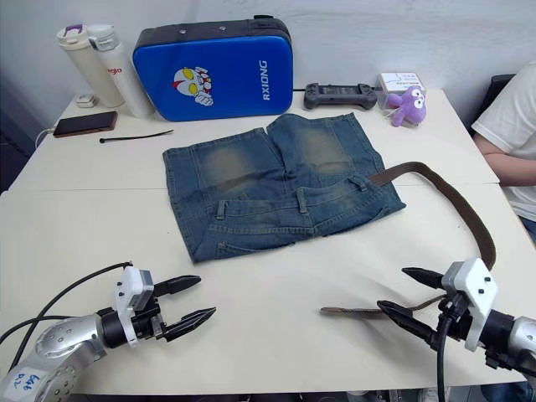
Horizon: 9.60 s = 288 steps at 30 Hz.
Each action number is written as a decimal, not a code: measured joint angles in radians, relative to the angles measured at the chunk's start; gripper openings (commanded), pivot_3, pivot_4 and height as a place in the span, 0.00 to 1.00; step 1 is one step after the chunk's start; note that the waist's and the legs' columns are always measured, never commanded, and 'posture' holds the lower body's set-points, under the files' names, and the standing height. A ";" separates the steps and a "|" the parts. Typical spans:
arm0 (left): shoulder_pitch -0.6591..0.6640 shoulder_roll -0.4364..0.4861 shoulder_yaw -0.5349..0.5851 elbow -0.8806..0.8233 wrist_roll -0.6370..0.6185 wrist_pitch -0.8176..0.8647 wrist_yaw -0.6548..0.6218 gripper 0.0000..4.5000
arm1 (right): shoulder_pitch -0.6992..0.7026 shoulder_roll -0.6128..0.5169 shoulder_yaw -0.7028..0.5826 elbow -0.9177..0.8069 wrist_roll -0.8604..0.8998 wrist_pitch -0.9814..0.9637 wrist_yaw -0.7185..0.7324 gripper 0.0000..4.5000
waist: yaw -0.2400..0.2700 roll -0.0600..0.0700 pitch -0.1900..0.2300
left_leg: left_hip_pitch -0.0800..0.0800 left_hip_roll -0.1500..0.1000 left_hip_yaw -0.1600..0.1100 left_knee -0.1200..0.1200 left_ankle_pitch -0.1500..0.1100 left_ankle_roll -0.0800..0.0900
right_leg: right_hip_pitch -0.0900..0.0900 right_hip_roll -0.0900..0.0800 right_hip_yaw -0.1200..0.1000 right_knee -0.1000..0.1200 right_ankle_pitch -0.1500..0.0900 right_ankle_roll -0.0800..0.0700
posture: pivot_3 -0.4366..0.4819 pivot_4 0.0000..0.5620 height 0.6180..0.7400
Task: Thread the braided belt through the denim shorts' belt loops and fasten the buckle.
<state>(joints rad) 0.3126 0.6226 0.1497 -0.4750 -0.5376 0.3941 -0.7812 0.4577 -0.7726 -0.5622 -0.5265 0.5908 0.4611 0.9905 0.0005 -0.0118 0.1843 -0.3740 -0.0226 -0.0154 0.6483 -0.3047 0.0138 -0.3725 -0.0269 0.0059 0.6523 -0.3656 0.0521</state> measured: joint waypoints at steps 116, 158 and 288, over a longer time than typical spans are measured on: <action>-1.185 -0.649 -0.096 0.488 -0.365 0.514 0.289 0.00 | -0.421 -0.078 -0.202 0.058 0.766 0.483 -0.489 0.58 | 0.044 -0.008 0.003 | -0.014 -0.001 -0.001 0.018 0.003 -0.002 | -0.004 0.001 -0.002 0.006 0.003 0.008 | 0.48 0.27 0.99; -1.214 -0.779 0.046 0.527 -0.650 0.641 0.678 0.00 | -0.576 0.629 0.289 -0.049 0.917 -0.075 -0.881 0.13 | 0.016 -0.007 0.003 | -0.012 -0.001 0.000 0.017 0.004 -0.006 | -0.007 0.001 0.000 0.006 0.003 0.008 | 0.48 0.27 0.99; -0.914 0.138 -0.275 0.168 0.097 0.347 -0.389 0.99 | -0.285 0.044 0.307 0.022 1.066 0.324 -1.157 0.00 | -0.004 -0.005 0.001 | -0.012 -0.001 -0.002 0.014 0.001 0.004 | -0.005 0.000 -0.001 0.003 0.002 0.006 | 0.48 0.27 0.99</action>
<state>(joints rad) -0.6013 0.7607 -0.1252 -0.3066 -0.4403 0.7415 -1.1699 0.1727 -0.7282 -0.2557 -0.5047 1.6571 0.7854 -0.1661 -0.0034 -0.0166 0.1858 -0.3860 -0.0232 -0.0174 0.6627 -0.3034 0.0176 -0.3773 -0.0266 0.0045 0.6557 -0.3633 0.0578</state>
